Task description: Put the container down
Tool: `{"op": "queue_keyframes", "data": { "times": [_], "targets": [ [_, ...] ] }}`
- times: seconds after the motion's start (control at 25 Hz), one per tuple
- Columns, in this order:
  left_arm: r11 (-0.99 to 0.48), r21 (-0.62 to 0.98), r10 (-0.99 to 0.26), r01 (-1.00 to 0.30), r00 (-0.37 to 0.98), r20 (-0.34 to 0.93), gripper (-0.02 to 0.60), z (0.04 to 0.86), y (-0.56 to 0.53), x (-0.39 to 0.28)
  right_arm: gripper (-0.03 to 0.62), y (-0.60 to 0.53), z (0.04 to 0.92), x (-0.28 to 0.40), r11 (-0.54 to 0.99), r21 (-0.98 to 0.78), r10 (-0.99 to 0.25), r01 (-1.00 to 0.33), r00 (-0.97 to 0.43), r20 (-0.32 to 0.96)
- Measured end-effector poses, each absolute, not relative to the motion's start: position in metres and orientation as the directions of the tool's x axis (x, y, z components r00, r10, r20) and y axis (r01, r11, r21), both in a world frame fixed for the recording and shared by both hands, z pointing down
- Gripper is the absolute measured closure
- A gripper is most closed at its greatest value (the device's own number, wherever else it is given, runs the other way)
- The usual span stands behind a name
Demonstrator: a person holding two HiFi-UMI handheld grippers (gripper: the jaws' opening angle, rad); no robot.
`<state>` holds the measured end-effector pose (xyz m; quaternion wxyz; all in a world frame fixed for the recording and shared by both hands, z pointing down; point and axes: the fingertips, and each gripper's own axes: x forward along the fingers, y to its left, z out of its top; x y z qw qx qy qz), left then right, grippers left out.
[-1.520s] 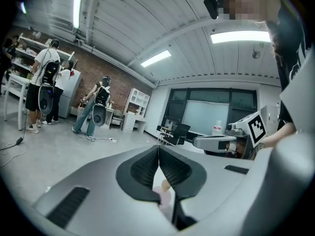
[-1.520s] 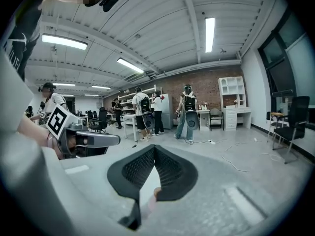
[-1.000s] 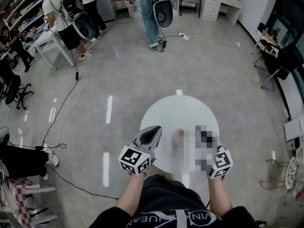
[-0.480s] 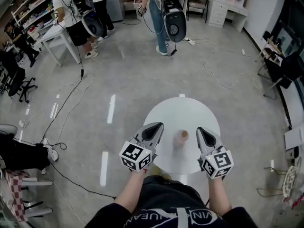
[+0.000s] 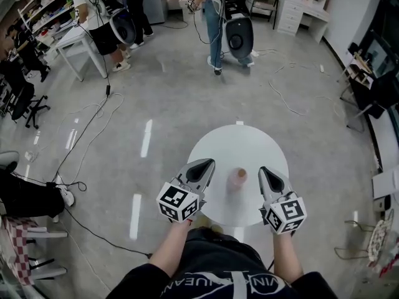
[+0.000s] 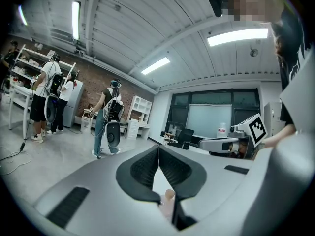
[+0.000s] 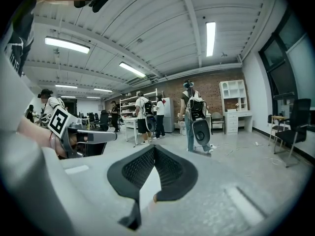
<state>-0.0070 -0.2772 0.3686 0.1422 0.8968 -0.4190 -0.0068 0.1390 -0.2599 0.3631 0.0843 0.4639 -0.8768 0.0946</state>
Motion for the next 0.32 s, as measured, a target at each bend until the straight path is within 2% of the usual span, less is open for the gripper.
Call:
{"op": "queue_keyframes", "data": {
  "times": [0.32],
  "targets": [
    [-0.607,0.259,-0.751,-0.751,0.649,0.123,0.568,0.3705,-0.2711,-0.0007,0.588,-0.2544,0.3681,0.1474,0.548,-0.094,-0.793,-0.831,-0.552,0.256]
  ]
}}
